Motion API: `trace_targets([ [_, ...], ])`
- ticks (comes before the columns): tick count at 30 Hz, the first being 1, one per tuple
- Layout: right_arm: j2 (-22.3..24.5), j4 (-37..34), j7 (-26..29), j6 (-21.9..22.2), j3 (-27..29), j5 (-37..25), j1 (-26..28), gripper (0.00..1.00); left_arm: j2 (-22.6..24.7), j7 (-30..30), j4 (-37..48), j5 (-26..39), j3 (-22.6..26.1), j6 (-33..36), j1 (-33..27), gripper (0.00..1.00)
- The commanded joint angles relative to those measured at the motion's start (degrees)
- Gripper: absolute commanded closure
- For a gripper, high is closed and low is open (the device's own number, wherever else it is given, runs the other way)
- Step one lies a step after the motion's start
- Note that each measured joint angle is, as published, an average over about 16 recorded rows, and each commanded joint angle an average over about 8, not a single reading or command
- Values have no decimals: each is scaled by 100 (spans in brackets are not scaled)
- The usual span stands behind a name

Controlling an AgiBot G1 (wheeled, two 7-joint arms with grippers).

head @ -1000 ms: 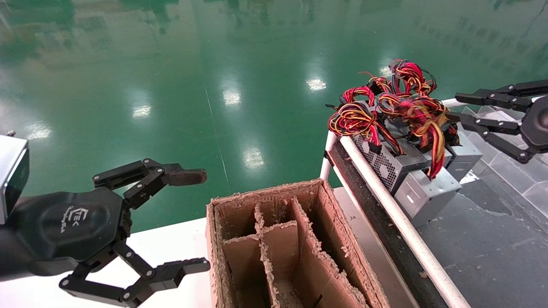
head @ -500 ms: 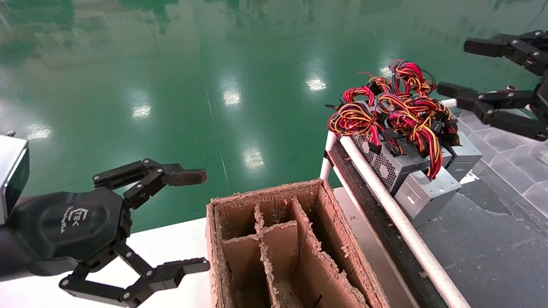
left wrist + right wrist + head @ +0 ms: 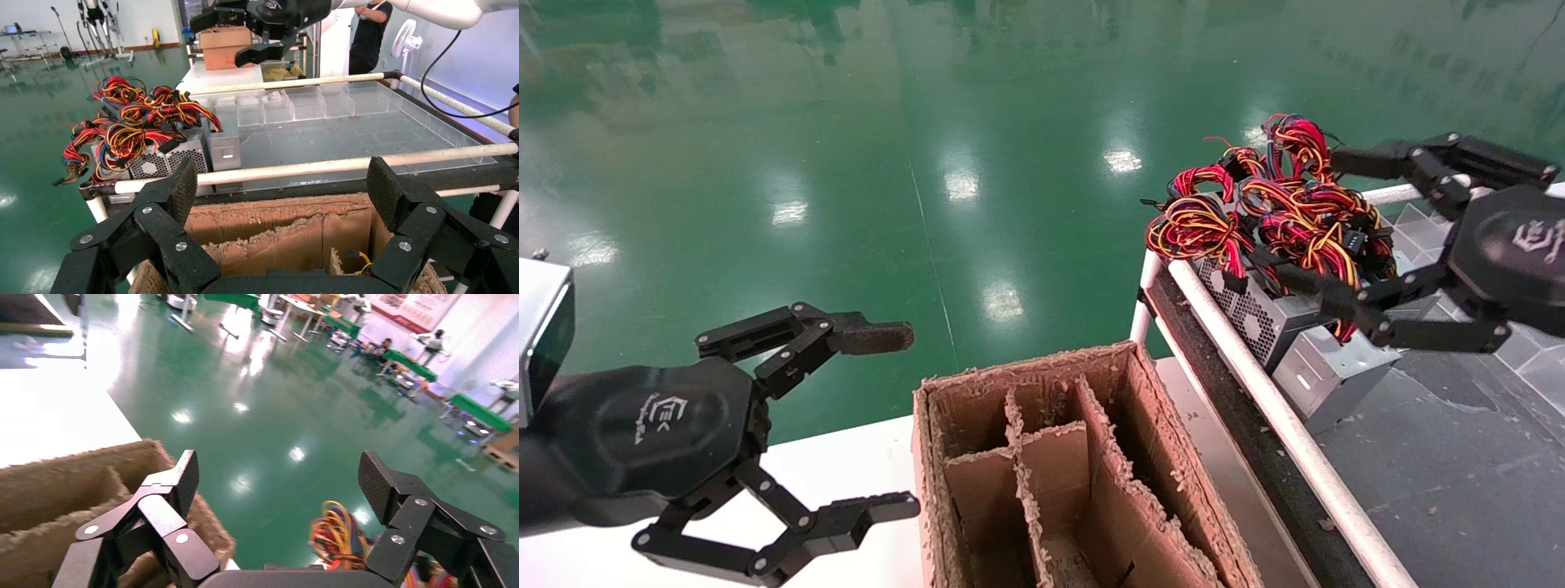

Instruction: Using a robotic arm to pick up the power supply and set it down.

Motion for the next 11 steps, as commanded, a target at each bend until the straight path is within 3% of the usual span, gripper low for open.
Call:
trace_targets([
  [1,-45,50,81,-66,59,2,-68,0,0,0,0,0,0,0,0,0],
  [11,-234,261,428,-348,310,13,-356,0,0,0,0,0,0,0,0,0],
])
